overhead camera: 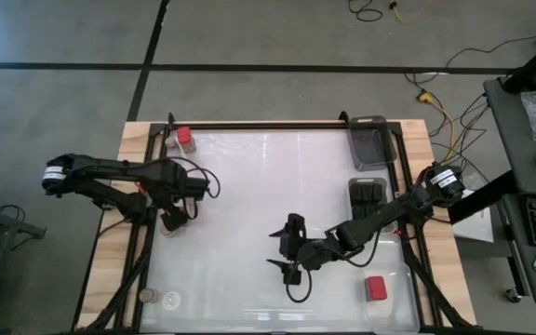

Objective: Sort spices by type
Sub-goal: Put the red seasoning can into the transparent bin

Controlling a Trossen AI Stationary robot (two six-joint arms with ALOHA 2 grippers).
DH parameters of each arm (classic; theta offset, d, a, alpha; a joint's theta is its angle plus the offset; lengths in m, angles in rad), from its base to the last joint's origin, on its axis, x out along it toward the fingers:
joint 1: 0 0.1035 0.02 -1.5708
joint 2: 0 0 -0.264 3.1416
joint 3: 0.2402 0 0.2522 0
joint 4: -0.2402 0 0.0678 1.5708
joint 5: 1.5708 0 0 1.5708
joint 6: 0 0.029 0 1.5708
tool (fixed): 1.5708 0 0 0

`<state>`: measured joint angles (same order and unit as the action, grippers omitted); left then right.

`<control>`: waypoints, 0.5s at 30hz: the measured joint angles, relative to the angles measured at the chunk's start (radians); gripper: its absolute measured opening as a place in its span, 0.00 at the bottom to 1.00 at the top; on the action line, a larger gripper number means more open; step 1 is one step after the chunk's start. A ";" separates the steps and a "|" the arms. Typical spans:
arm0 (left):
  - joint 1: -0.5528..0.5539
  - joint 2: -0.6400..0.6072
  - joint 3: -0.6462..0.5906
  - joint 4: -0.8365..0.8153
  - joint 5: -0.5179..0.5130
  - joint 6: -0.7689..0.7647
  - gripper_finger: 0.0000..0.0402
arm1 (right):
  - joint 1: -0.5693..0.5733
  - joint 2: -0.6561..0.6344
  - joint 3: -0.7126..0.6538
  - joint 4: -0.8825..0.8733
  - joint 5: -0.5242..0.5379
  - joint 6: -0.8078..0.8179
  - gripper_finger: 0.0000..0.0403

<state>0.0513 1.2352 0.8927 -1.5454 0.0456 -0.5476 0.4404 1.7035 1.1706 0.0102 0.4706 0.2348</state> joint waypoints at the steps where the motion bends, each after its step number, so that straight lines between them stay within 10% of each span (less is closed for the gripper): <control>1: 0.000 0.003 -0.005 0.000 0.000 0.000 0.58 | 0.000 0.000 0.000 -0.001 0.000 0.000 0.79; 15: 0.000 0.057 -0.077 -0.007 0.023 0.063 0.41 | 0.000 0.000 0.000 -0.006 0.000 0.016 0.82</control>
<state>0.0513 1.2923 0.8158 -1.5520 0.0682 -0.4841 0.4408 1.7035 1.1705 0.0044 0.4702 0.2508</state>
